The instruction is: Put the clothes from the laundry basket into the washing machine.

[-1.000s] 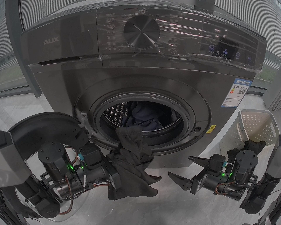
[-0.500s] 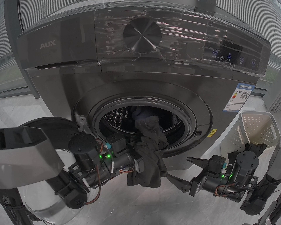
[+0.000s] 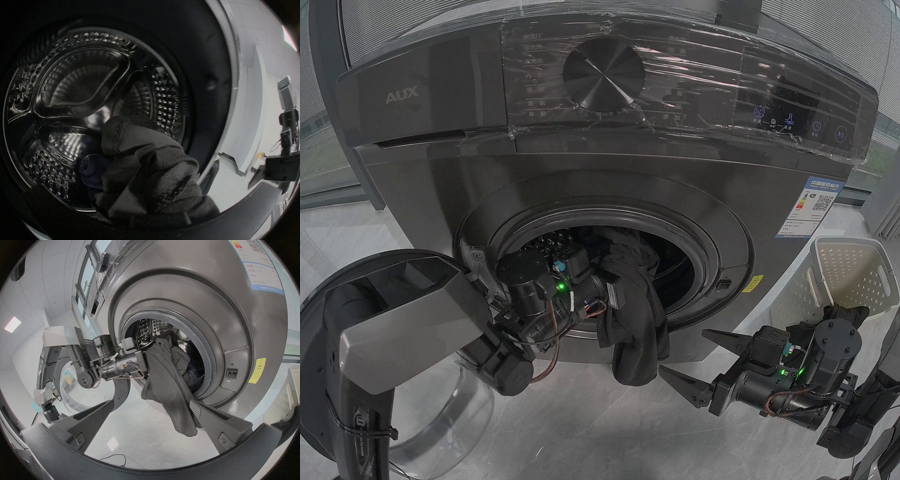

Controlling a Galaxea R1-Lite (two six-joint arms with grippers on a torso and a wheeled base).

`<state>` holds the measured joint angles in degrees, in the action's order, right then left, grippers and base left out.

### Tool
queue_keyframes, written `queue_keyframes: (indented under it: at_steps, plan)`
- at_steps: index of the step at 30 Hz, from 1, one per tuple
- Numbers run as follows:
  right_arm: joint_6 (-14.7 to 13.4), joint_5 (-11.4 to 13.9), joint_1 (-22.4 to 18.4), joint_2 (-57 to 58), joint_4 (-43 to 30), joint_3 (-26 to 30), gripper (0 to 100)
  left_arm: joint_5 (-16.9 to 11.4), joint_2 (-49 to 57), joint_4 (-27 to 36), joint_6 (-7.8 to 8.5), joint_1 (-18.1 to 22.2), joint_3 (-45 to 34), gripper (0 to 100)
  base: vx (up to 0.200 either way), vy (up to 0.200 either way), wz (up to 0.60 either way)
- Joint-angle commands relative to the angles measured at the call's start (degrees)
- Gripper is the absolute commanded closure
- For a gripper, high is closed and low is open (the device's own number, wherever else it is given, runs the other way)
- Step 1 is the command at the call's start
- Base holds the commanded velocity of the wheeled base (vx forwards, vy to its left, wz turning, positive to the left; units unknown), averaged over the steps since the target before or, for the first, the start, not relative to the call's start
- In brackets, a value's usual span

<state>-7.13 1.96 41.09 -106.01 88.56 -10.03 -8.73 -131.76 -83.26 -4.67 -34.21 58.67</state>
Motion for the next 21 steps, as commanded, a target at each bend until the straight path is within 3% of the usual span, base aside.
queue_keyframes:
  at_steps: [1,8,9,15,20,21]
  plan:
    - [-0.08,0.06,0.3,0.19,0.03,-0.07,0,2.31,-5.79,5.13,-0.52,1.16,9.18,100,0.0,0.0,0.0]
    - [-0.08,0.06,0.48,0.1,0.03,0.01,0,3.81,-10.1,10.75,-0.52,1.42,16.91,100,0.0,0.0,0.0]
    - [-0.08,0.15,0.3,0.19,0.03,0.01,0,6.0,-13.18,12.25,-0.43,2.3,22.98,100,0.0,0.0,0.0]
    - [-0.08,0.15,0.48,0.01,0.03,0.01,0,9.08,-18.89,17.87,0.01,3.53,36.51,100,0.0,0.0,0.0]
    - [-0.08,0.15,0.48,0.01,0.03,-0.25,0,14.71,-23.55,22.53,0.01,4.85,51.45,100,0.0,0.0,0.0]
    - [-0.08,0.15,0.48,0.01,0.03,-0.25,0,14.71,-23.55,22.53,0.01,4.85,51.45,100,0.0,0.0,0.0]
